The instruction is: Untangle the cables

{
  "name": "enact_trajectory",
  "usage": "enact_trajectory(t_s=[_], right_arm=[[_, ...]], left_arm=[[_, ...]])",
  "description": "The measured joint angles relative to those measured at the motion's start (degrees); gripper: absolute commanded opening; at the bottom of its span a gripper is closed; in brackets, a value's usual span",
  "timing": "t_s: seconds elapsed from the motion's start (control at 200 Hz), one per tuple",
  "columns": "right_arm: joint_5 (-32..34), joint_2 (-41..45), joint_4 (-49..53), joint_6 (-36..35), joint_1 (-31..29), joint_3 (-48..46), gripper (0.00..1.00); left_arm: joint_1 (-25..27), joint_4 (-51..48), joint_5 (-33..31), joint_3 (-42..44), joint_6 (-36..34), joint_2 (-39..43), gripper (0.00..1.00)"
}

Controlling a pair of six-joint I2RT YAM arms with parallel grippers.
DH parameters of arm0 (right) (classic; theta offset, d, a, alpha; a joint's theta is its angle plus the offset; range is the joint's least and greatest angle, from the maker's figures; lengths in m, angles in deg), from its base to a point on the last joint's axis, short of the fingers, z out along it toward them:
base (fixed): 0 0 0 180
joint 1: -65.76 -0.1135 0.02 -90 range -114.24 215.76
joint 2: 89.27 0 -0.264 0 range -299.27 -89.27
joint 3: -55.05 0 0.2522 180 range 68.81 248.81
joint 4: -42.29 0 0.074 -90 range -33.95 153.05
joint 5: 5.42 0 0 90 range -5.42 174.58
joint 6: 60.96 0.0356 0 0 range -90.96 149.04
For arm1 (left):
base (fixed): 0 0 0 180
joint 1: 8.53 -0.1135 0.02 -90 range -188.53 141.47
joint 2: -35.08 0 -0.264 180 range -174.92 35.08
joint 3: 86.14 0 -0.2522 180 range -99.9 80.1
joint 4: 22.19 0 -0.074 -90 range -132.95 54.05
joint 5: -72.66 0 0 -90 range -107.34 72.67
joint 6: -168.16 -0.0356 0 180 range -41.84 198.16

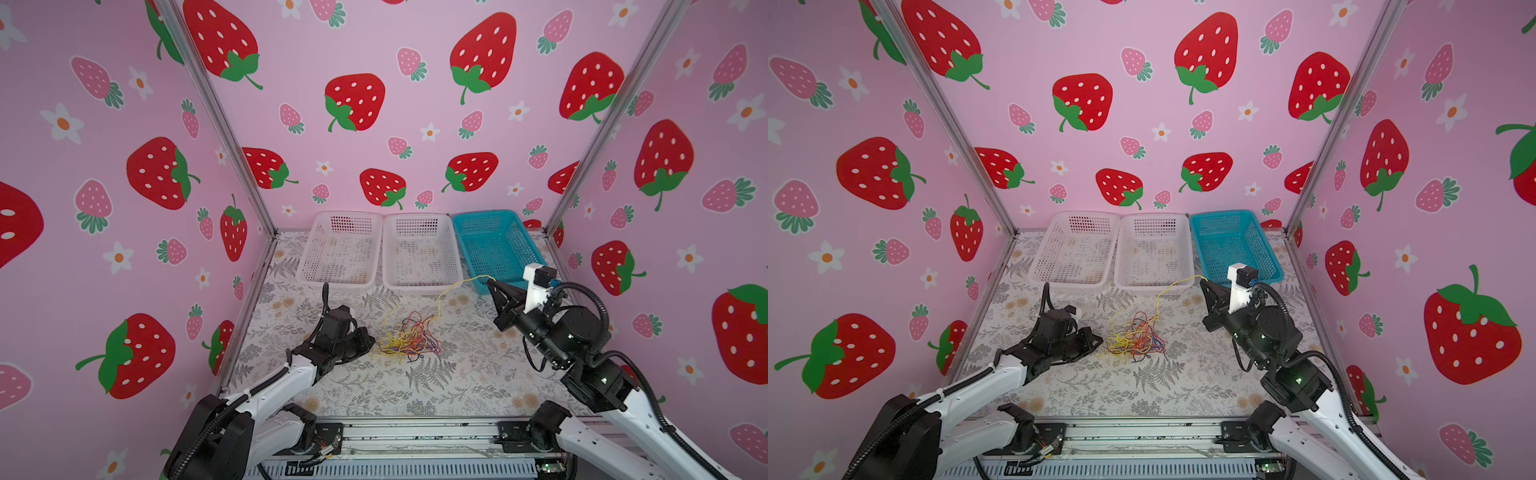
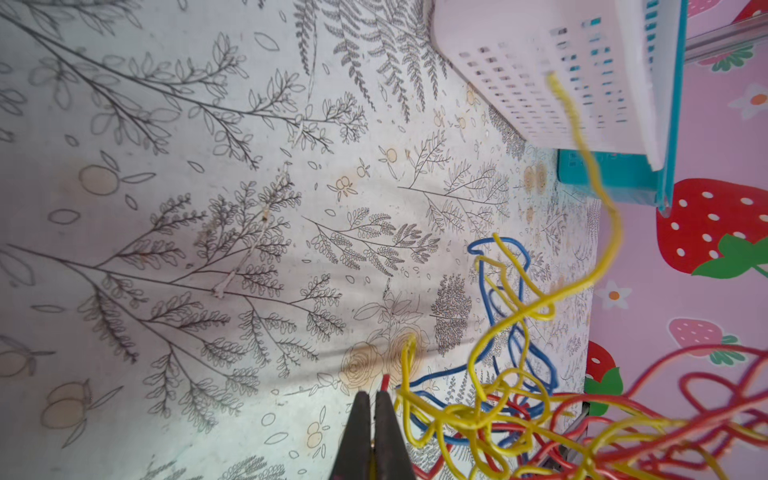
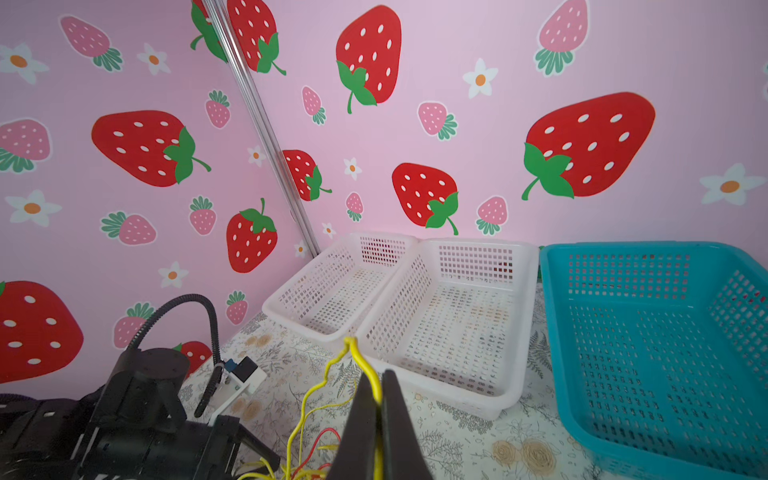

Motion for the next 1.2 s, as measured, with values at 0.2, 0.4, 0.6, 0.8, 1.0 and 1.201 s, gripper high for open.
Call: enact_trajectory(t_s=[0.2,0.4,0.6,0.8,1.0,1.201], right_arm=[[-2.2,-0.9,3.5,0.5,0.0,-0.2,0.00],[-6.7,-4.7,2.8,2.1,0.3,-2.9,0.00],[-13.3,-7.1,-1.5,7.2,0.4,-16.2,0.18],[-16.8,-8.6,-1.8,8.6,0.5,-17.8,0.48],[-18.6,-8.9,-4.5,9.9,-0.3,-17.7,0.56],[-19.3,-13.6,-14.8,10.2,-4.6,-17.5,0.57]], left_arm=[[-0.2,-3.4,-0.5,-3.1,-0.3,-2.1,0.00],[-0.2,-4.0,0.0,-3.2,0.2,-1.2,0.00],[-0.3,-5.0,0.5,-3.5,0.4,3.6,0.00],[-0.3,-5.2,1.6,-5.4,1.2,5.9,0.00],[0.0,-5.1,2.5,-6.0,2.1,6.7,0.00],[1.6,-5.1,3.3,-7.1,2.3,5.8,0.00]])
